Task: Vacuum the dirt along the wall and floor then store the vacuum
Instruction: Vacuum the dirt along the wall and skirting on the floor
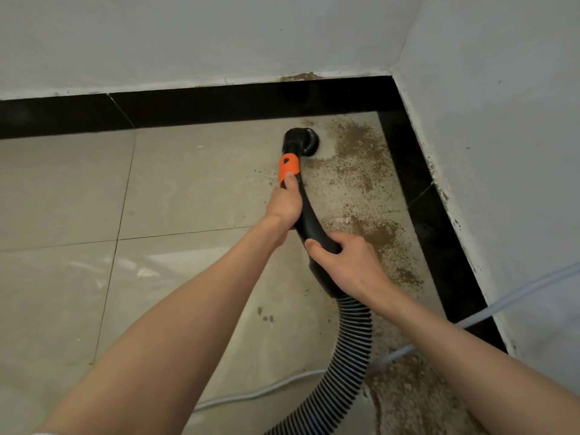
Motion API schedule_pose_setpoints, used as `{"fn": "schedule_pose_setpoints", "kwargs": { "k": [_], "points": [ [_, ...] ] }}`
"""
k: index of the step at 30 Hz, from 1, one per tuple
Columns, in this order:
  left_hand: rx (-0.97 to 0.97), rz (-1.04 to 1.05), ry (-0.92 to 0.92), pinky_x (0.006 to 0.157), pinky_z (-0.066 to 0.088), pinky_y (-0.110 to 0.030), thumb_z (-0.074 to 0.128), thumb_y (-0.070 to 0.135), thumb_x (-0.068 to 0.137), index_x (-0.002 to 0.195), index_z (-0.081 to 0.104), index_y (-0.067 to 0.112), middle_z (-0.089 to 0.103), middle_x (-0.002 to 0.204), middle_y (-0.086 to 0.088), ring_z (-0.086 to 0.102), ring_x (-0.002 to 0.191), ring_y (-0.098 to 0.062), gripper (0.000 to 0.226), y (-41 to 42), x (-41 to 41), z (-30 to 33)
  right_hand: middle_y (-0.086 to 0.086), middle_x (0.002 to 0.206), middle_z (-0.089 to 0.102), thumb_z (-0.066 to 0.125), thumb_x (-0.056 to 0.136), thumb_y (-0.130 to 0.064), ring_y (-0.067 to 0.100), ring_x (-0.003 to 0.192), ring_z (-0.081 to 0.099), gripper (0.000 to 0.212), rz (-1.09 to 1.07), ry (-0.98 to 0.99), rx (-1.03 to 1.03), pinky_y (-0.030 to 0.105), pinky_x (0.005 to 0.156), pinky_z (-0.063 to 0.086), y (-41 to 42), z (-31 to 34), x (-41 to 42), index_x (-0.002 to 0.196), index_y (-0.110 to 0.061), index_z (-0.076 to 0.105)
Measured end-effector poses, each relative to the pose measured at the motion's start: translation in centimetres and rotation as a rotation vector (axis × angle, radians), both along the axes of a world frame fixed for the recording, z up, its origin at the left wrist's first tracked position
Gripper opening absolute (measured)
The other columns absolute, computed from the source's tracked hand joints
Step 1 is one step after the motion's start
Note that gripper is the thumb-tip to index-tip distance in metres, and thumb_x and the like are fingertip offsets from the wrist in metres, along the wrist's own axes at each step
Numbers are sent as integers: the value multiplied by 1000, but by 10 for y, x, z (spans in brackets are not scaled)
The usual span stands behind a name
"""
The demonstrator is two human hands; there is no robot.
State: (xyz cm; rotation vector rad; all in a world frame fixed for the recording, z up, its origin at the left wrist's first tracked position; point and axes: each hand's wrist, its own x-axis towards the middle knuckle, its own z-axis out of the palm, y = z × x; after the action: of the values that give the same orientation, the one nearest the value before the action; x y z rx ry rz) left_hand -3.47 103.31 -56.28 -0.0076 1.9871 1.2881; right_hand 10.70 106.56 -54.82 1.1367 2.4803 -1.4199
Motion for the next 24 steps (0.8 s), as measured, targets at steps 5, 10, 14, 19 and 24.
{"fn": "schedule_pose_setpoints", "kwargs": {
  "k": [5,10,14,19,24],
  "points": [
    [-2,212,-3,92,50,-43,22,51,99,112,50,5,60,104,-13,59,99,-29,56,-54,-18,-5,0,72,71,58,79,-58,20,65,68,36,177,4,-69,45,66,58,-24,4,-25,76,-22,64],
    [15,388,-40,82,49,-37,23,51,99,111,46,7,57,98,-10,57,93,-26,51,-107,-16,-5,-2,76,71,59,83,-55,17,69,68,30,342,-34,-56,40,68,58,-55,10,-34,79,-25,63],
    [39,375,-58,77,48,-35,23,51,99,115,47,5,57,100,-11,57,93,-25,54,-121,1,-10,-2,75,71,59,83,-54,17,69,69,30,349,-38,-74,38,65,57,-65,9,-14,82,-24,64],
    [28,270,-57,90,51,-42,22,53,98,115,49,5,57,98,-12,58,93,-28,58,-99,16,-10,-1,70,68,58,81,-56,19,66,66,34,253,-32,-45,41,62,54,-56,8,8,75,-23,61],
    [16,121,-55,94,49,-47,21,54,97,116,51,4,58,96,-12,60,95,-30,62,-57,28,-6,0,69,68,57,81,-59,19,63,67,35,122,-53,-14,43,63,58,-33,9,27,78,-24,63]
  ]
}}
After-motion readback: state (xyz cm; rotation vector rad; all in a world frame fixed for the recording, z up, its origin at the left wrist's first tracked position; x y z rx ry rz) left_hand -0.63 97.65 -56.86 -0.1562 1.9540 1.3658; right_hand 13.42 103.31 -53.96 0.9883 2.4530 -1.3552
